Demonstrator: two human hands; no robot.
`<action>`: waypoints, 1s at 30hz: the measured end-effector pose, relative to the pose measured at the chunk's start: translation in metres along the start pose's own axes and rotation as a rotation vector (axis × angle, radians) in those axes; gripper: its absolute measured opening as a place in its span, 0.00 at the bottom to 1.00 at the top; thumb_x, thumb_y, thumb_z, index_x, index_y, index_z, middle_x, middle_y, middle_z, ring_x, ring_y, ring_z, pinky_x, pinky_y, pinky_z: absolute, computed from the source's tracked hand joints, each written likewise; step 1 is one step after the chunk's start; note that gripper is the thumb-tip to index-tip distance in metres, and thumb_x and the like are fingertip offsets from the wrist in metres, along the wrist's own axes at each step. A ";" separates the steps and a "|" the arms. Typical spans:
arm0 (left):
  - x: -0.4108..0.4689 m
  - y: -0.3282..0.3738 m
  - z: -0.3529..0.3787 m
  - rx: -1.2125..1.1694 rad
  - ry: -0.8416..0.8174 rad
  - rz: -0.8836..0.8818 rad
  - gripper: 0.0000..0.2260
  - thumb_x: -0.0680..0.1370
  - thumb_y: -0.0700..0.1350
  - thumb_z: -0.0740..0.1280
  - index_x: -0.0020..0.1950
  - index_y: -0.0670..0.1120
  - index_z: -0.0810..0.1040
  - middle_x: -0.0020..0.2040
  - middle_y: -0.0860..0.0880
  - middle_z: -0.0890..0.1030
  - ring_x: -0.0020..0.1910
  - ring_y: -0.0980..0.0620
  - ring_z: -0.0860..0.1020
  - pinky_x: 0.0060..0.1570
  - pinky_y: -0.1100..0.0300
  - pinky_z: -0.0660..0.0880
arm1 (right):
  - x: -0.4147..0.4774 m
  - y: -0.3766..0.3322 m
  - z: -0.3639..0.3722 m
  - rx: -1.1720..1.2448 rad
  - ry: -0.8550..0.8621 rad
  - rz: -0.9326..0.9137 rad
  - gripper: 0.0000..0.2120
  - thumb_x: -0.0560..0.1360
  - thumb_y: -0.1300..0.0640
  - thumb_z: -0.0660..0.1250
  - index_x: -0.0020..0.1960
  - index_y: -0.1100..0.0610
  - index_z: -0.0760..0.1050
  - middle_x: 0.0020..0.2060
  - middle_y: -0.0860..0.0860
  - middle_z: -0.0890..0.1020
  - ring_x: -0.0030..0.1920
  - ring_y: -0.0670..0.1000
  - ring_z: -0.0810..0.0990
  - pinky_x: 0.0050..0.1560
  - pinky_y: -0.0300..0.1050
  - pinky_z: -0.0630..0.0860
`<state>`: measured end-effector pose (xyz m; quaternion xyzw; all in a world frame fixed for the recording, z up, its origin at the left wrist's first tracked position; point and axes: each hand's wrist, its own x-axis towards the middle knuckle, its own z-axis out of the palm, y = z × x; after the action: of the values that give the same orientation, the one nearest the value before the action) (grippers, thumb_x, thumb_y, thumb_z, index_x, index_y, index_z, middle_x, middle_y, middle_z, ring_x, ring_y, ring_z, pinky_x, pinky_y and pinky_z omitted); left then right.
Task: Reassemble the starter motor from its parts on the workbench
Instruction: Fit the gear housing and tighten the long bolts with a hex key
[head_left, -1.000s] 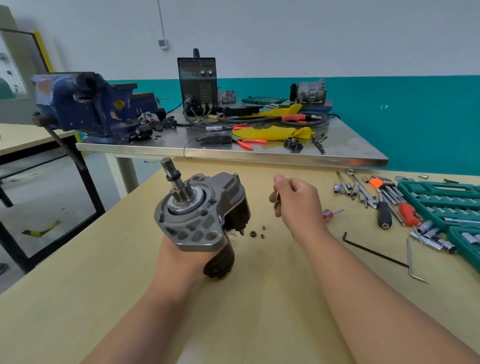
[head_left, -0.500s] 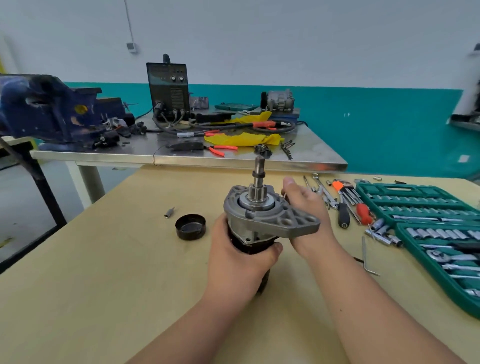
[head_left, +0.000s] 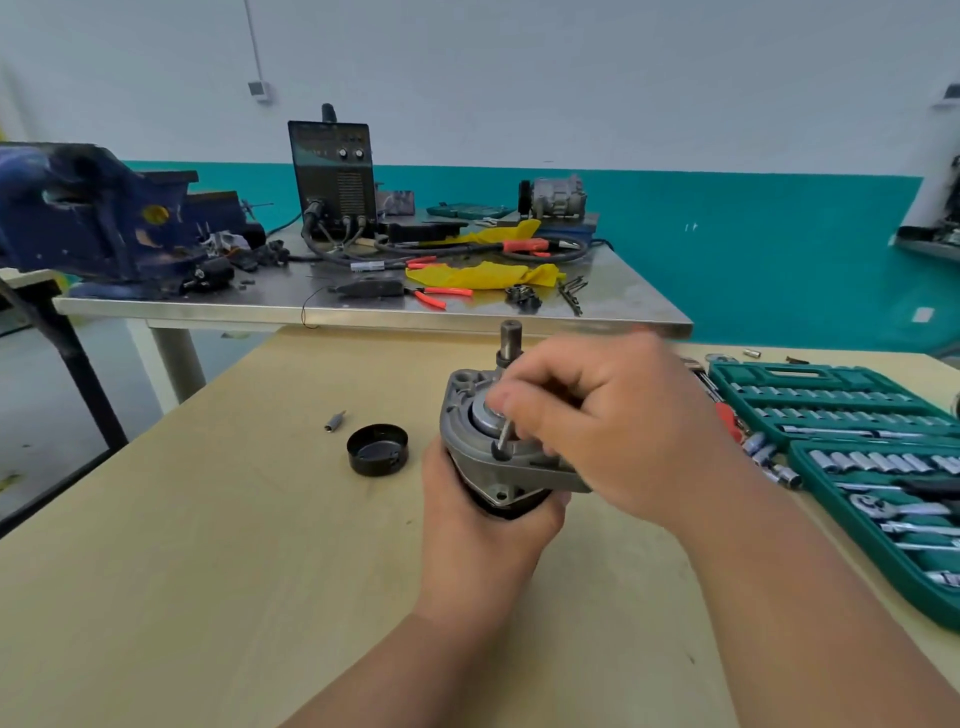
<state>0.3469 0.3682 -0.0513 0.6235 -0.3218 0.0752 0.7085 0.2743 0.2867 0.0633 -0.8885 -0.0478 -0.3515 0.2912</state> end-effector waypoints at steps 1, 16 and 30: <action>0.000 0.000 0.000 -0.002 -0.002 -0.017 0.37 0.62 0.42 0.82 0.55 0.75 0.68 0.54 0.61 0.80 0.54 0.62 0.80 0.48 0.70 0.76 | 0.000 0.001 0.002 -0.039 -0.013 0.013 0.06 0.74 0.50 0.71 0.38 0.44 0.81 0.30 0.37 0.79 0.35 0.39 0.79 0.33 0.31 0.72; -0.002 -0.002 0.001 -0.038 -0.027 -0.102 0.36 0.62 0.42 0.81 0.62 0.60 0.68 0.57 0.51 0.80 0.54 0.53 0.81 0.50 0.53 0.80 | -0.003 -0.012 0.002 -0.114 -0.139 0.064 0.09 0.73 0.56 0.72 0.39 0.43 0.77 0.29 0.30 0.76 0.34 0.35 0.76 0.36 0.28 0.71; -0.002 0.006 -0.002 -0.051 -0.049 -0.080 0.33 0.62 0.42 0.79 0.53 0.71 0.69 0.54 0.57 0.80 0.52 0.59 0.81 0.47 0.65 0.78 | -0.016 -0.017 0.002 -0.353 -0.182 0.086 0.05 0.76 0.56 0.66 0.44 0.50 0.80 0.46 0.43 0.74 0.44 0.43 0.73 0.47 0.45 0.74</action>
<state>0.3435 0.3719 -0.0477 0.6192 -0.3158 0.0233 0.7185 0.2582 0.3033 0.0595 -0.9550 0.0263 -0.2602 0.1401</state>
